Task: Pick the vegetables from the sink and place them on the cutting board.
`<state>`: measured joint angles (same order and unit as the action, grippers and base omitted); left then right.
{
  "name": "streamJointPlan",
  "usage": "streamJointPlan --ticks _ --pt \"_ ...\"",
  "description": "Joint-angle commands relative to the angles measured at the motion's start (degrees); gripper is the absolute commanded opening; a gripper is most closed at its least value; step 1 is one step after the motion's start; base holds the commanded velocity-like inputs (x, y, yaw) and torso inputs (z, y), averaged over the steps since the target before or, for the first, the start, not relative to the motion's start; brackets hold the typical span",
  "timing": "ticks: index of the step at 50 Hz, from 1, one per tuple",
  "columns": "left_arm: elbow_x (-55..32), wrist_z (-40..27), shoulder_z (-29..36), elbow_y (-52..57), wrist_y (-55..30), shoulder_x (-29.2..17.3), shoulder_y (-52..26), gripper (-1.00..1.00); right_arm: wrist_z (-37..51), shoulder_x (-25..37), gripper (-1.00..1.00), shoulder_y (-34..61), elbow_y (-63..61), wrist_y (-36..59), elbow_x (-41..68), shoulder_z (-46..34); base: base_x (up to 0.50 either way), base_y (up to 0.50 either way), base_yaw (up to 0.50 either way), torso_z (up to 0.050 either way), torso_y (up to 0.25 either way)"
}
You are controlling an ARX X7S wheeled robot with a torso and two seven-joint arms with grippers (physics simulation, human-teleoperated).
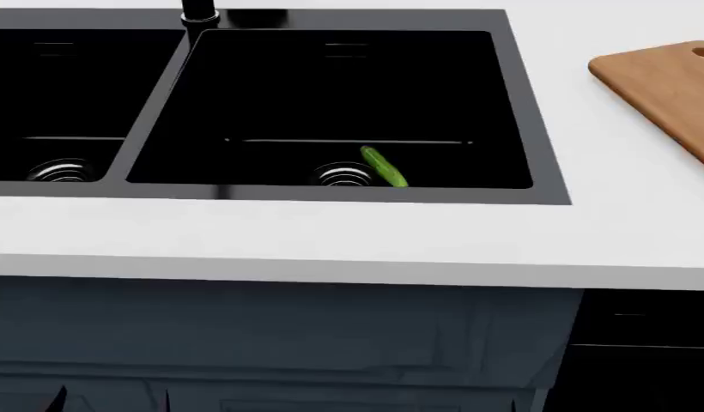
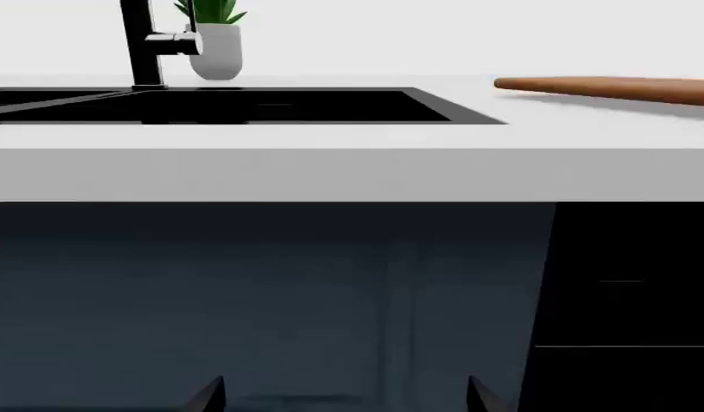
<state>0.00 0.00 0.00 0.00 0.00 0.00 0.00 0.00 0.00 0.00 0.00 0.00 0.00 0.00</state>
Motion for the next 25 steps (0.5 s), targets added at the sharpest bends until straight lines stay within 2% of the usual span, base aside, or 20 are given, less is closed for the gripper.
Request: streamJointPlan --ticks 1,11,16,17,25 --pt "-2.2 -2.6 2.6 0.2 -0.2 -2.2 0.0 1.00 2.3 2.3 1.00 0.1 0.4 -0.4 2.3 -2.7 0.00 0.00 0.00 0.000 0.000" --pt "-0.6 -4.1 5.2 -0.3 1.1 -3.9 0.2 1.00 3.3 3.2 1.00 0.0 0.5 -1.6 5.1 -3.2 0.00 0.00 0.00 0.000 0.000" --pt "-4.3 -3.4 4.4 -0.2 1.3 -3.9 0.0 1.00 4.2 3.7 1.00 0.3 0.0 0.3 5.5 -3.6 0.00 0.00 0.00 0.000 0.000" --pt "-4.4 -3.4 4.5 -0.8 1.9 -3.9 0.0 1.00 3.9 4.0 1.00 0.8 -0.1 2.9 5.7 -4.1 -0.34 0.21 0.00 0.000 0.000" --pt "-4.8 -4.4 5.3 -0.3 1.1 -4.3 -0.2 1.00 2.5 4.5 1.00 2.4 5.9 -2.5 8.4 -3.5 -0.13 0.49 0.00 0.000 0.000"
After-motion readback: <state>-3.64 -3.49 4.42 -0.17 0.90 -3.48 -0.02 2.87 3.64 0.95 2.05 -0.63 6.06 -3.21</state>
